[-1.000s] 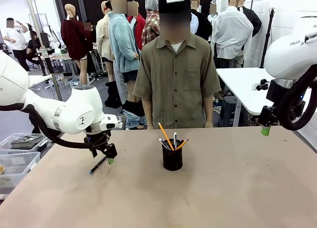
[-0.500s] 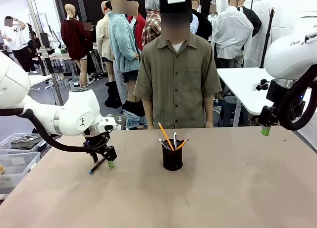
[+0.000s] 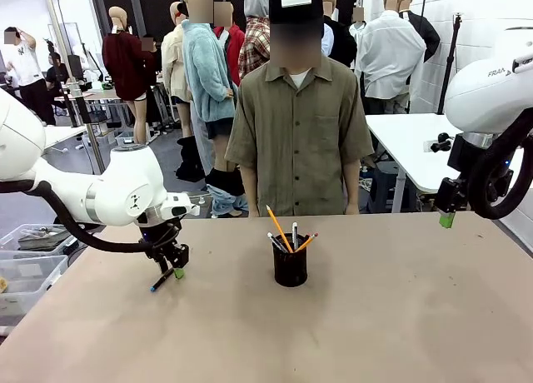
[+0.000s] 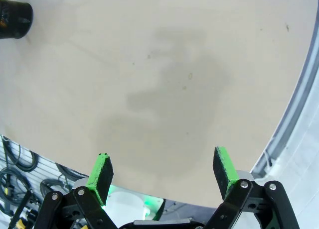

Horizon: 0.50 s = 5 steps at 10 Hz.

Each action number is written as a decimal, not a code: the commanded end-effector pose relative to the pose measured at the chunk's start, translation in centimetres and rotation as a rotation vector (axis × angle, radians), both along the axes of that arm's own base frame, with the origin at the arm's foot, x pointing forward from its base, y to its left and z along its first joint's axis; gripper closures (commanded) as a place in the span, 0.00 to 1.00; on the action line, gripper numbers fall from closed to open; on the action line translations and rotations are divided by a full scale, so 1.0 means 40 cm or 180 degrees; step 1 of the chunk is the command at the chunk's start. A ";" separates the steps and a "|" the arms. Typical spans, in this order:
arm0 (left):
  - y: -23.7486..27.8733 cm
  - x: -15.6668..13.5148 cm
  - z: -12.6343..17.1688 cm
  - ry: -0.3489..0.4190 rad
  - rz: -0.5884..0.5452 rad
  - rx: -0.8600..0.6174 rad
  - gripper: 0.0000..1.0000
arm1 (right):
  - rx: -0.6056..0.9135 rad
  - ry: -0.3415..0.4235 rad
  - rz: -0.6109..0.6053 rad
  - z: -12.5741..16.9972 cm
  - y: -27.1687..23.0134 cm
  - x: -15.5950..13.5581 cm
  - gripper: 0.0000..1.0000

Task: Place the pens into the pen holder.
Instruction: Pick up a writing instrument from the table and place it into the Pen holder.

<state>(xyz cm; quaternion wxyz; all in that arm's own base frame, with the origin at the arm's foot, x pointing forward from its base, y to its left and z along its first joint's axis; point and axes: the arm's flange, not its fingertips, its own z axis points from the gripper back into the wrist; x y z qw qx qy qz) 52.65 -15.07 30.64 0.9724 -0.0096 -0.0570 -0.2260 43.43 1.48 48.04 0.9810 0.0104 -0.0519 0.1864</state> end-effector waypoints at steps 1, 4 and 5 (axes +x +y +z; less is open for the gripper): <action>0.000 -0.020 -0.021 0.0074 -0.0059 -0.0009 1.00 | -0.0022 0.0033 -0.0011 0.005 0.001 0.001 0.00; 0.003 -0.033 -0.018 0.0062 -0.0087 -0.0026 1.00 | -0.0022 0.0033 -0.0011 0.005 0.001 0.001 0.00; 0.004 -0.044 -0.008 0.0023 -0.0149 -0.0058 1.00 | -0.0022 0.0033 -0.0011 0.005 0.001 0.001 0.00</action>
